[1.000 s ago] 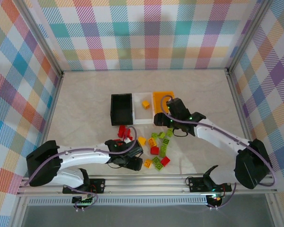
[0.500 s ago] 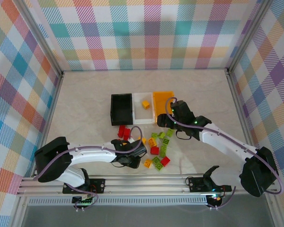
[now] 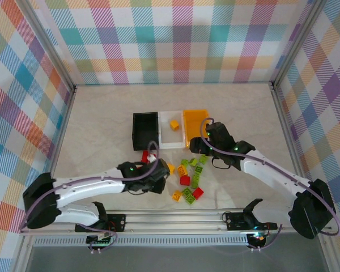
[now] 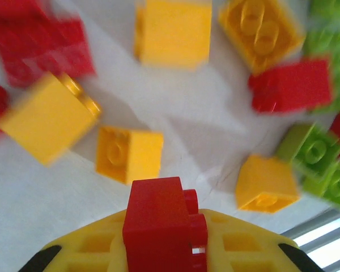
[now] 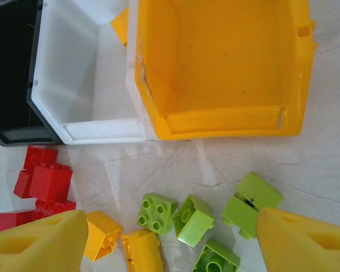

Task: Sort the legos into containers by color

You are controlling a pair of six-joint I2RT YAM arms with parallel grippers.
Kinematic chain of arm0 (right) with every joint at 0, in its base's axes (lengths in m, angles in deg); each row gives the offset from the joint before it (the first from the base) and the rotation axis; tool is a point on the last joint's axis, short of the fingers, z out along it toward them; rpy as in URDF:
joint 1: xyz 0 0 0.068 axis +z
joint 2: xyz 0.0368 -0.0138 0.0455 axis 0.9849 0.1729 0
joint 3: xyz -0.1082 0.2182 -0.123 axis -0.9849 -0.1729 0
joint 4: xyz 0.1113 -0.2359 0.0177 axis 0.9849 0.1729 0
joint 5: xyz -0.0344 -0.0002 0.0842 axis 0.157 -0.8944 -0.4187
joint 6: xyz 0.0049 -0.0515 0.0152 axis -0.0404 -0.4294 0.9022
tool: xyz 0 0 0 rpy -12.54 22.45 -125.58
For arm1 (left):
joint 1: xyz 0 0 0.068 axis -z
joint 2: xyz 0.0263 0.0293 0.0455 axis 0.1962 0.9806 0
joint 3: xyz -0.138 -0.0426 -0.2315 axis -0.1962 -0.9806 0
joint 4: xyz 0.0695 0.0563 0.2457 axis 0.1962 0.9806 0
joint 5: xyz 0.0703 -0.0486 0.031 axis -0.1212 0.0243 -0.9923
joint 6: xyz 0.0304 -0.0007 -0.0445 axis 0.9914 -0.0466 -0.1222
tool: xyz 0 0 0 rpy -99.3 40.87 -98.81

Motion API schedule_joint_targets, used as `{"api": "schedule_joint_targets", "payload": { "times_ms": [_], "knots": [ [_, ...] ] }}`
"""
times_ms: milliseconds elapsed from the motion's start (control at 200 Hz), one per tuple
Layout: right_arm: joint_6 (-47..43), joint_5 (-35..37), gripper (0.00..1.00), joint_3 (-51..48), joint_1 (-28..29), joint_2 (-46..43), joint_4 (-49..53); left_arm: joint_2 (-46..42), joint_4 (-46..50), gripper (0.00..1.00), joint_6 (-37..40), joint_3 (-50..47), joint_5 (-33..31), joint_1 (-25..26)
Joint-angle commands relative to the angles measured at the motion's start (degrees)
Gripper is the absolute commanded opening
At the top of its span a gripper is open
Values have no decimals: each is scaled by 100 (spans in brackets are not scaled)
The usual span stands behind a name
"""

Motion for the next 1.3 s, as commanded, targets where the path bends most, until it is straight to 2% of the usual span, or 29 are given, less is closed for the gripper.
{"api": "schedule_joint_targets", "payload": {
  "times_ms": [0, 75, 165, 385, 520, 570, 665, 775, 890, 1070, 1135, 1295],
  "knots": [
    [162, 98, 78, -139, 34, -114, 15, -342, 396, 8, 402, 412, -213, -1001],
    [210, 133, 78, -189, 34, -122, 17, -215, 222, 9, 722, 703, 15, -1756],
    [269, 166, 78, -217, 36, -121, 73, 449, 119, 8, 1055, 1275, 221, -2454],
    [341, 279, 78, -272, 34, -341, 310, 2127, -47, 7, 1255, 2514, 195, -3324],
    [345, 303, 79, -339, 34, -560, 458, 2868, -30, 7, 1325, 3128, 223, -3596],
    [372, 298, 79, -355, 34, -625, 532, 3089, 8, 12, 1350, 3358, 250, -3636],
    [428, 298, 81, -444, 34, -732, 624, 3279, 32, 32, 1349, 3636, 351, -3641],
    [497, 311, 81, -519, 34, -839, 731, 3025, 36, 56, 1252, 3666, 532, -3617],
    [510, 311, 81, -547, 34, -931, 774, 2251, 33, 75, 1127, 3107, 641, -3487],
    [507, 288, 81, -621, 34, -925, 656, 560, 217, 81, 900, 1279, 542, -2952],
    [546, 251, 81, -696, 33, -893, 535, 43, 256, 84, 756, 562, 678, -2920],
    [553, 118, 81, -761, 34, -712, 287, -539, -328, 85, 617, -696, 1171, -2911]
  ]
}}
